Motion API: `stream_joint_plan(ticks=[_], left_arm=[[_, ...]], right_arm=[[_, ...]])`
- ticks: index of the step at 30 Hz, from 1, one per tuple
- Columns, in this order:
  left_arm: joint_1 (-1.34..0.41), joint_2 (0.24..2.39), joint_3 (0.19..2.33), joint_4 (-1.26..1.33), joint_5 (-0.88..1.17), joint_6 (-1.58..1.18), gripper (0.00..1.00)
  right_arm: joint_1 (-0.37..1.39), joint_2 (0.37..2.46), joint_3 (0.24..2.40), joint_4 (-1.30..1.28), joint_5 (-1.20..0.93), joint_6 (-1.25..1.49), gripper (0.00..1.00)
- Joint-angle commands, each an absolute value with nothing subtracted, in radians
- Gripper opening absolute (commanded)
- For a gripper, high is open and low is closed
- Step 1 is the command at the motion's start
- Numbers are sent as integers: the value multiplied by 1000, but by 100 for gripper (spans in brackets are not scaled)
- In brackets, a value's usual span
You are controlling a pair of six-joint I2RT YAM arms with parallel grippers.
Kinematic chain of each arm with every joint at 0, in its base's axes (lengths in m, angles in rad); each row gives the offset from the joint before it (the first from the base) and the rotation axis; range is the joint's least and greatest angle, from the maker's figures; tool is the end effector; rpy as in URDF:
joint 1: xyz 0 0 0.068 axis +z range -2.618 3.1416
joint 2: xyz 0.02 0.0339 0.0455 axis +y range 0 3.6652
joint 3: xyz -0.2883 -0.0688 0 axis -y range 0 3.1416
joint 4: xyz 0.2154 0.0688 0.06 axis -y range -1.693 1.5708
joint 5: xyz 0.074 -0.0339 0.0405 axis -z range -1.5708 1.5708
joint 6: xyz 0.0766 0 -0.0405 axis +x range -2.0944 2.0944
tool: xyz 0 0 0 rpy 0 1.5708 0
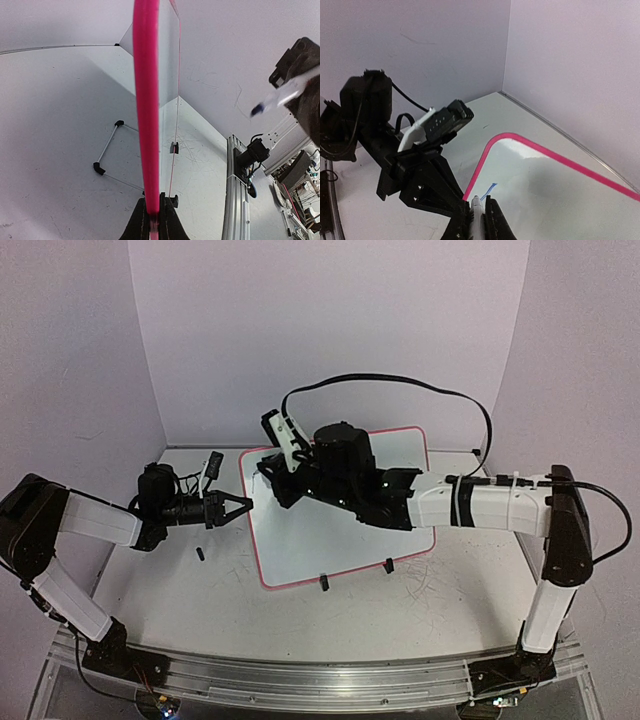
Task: Write a sentence on the whiteboard
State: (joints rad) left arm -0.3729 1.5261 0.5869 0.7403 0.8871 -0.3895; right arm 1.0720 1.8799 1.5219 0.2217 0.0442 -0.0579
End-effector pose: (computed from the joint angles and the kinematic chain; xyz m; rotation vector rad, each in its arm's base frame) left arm 0.2603 -0.1656 0.2389 0.6706 1.7676 -1.3137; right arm 0.2324 0.4195 0.3484 -0.9132 1.5041 0.7111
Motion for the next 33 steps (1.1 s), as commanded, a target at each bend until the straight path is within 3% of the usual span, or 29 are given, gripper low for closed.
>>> stream_joint_plan(ticks=[1,22,33], left_arm=[[-383,1520,613,756,876,-328,0],[-382,1499,606,749,864,-321,0],[-382,1500,606,748,863,-316,0]], right_arm=[[1065,1856,1520,263,105,-102,0],[1069,1929,1597,256,31,-99,0],[1067,1936,1599,272,104,-127,0]])
